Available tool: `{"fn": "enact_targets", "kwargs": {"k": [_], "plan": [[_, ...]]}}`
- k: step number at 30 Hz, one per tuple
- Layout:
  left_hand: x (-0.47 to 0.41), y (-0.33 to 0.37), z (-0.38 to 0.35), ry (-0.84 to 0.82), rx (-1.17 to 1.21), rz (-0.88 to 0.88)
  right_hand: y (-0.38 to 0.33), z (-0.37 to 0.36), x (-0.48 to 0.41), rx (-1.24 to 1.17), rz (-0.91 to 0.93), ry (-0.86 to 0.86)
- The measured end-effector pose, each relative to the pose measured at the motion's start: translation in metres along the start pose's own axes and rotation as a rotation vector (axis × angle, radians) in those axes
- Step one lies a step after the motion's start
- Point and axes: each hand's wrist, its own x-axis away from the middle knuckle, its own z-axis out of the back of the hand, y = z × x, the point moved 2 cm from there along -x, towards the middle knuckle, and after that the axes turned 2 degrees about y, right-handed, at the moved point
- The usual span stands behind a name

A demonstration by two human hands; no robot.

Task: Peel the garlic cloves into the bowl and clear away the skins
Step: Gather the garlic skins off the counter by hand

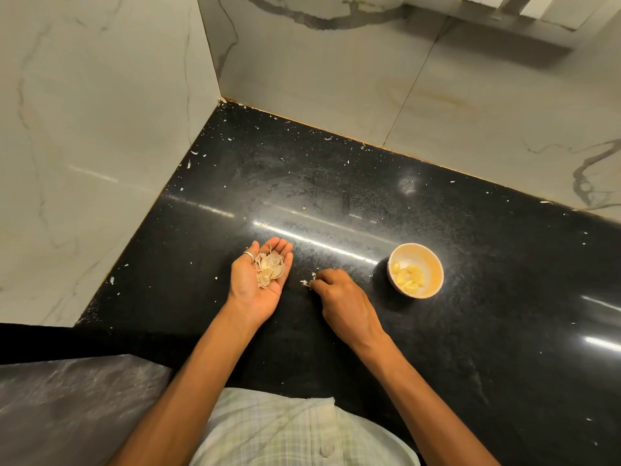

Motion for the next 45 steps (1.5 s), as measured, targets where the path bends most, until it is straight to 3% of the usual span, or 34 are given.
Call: {"fn": "enact_targets", "kwargs": {"k": [12,15,18,21,31,39,42,45], "plan": [[-0.003,-0.003,0.004,0.008,-0.003,0.005,-0.010,-0.002,-0.011,0.054,0.006,0.043],[-0.002,-0.005,0.003,0.012,-0.023,0.008,-0.003,0.005,-0.020,-0.171,-0.120,0.057],[-0.001,-0.009,0.002,0.018,-0.050,0.017,-0.002,0.026,-0.027,-0.430,-0.268,0.179],[-0.001,-0.014,0.001,0.011,-0.088,0.020,-0.019,0.045,-0.031,-0.547,-0.175,0.250],[-0.004,-0.028,0.001,-0.042,-0.148,0.087,-0.055,0.039,-0.033,-0.238,0.104,0.075],[-0.003,-0.026,0.005,-0.026,-0.201,0.056,-0.051,0.057,-0.039,-0.288,0.011,0.202],[0.000,-0.024,0.001,-0.021,-0.147,0.054,-0.041,0.065,-0.038,-0.439,-0.053,0.202],[0.001,-0.015,0.001,-0.007,-0.053,0.048,-0.017,0.064,-0.026,-0.360,-0.164,0.279]]}}
